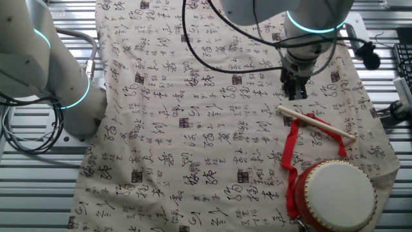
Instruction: Play the drum
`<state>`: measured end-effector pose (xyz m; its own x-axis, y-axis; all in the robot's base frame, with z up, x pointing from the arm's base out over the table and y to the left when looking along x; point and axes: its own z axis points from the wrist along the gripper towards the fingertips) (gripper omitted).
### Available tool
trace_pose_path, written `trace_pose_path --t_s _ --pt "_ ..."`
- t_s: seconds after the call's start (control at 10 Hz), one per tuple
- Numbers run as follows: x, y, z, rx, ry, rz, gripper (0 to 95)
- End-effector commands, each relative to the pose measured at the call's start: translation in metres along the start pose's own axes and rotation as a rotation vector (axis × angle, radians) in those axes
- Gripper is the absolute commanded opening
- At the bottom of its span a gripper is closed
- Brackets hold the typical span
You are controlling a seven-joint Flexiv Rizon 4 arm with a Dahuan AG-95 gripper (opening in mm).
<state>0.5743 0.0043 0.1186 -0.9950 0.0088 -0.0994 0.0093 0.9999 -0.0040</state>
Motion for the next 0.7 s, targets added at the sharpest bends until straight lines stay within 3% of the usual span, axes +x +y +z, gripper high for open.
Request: trace_pose_path --t_s 0.1,0.3,0.5,0.7 --pt "0.001 -0.001 -0.003 -0.003 0.003 0.188 0.0" --pt "0.002 -0.003 0.002 0.0 -0.002 0.248 0.0" --pt "0.002 -0.019 0.002 0.023 0.003 0.242 0.0" --pt "0.001 -0.03 -0.002 0.017 0.003 0.246 0.0"
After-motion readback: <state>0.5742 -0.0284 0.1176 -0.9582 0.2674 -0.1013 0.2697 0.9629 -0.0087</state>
